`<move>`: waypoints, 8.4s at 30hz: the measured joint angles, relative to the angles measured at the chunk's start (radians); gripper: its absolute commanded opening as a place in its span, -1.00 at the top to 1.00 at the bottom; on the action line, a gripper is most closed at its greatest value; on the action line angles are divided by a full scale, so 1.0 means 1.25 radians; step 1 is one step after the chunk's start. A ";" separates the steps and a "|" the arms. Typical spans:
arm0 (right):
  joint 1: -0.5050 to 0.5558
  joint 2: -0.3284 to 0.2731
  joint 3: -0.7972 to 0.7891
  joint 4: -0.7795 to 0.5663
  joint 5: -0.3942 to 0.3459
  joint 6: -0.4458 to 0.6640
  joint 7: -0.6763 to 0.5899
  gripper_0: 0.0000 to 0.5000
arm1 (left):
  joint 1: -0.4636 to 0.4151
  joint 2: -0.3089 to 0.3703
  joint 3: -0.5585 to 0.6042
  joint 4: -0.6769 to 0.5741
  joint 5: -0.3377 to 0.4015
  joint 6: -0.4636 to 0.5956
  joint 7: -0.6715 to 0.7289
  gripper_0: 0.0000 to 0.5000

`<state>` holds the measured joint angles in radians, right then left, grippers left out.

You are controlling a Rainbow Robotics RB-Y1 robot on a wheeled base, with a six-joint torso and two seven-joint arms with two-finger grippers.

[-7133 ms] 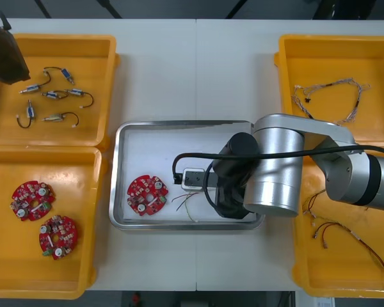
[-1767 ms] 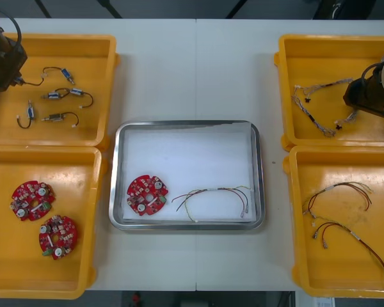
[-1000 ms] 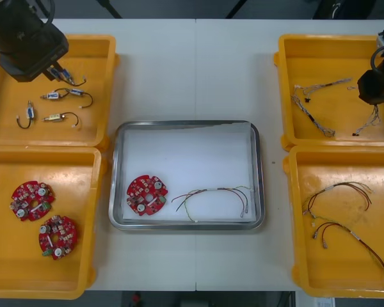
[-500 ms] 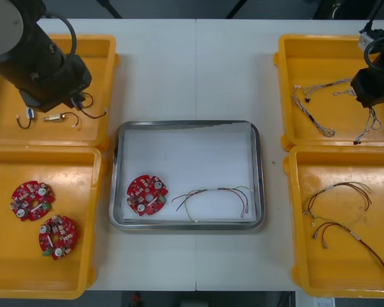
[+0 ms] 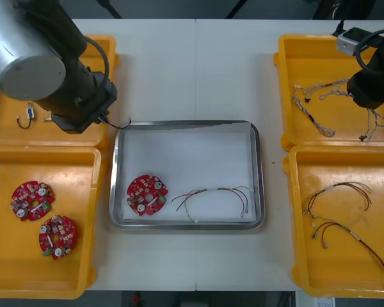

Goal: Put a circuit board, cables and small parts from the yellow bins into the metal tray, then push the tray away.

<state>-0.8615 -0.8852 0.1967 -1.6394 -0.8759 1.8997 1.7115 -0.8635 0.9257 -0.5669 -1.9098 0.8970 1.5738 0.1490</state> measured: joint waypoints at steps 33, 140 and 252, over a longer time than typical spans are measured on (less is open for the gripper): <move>0.000 0.012 0.000 -0.087 -0.009 -0.004 0.180 1.00 | 0.064 -0.173 -0.217 0.043 -0.318 -0.107 0.088 1.00; -0.134 0.233 0.483 -0.009 -0.038 -0.337 0.262 1.00 | -0.069 0.120 0.002 0.685 0.132 -0.277 -1.014 -1.00; 0.094 0.056 -0.161 -0.044 0.135 -0.040 -0.388 -1.00 | -0.079 0.077 -0.066 0.669 0.128 -0.267 -1.014 1.00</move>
<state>-0.7444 -0.8155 -0.0042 -1.6940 -0.7077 1.8502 1.2270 -0.9627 1.0224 -0.6491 -1.0734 1.0575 1.2400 -1.1181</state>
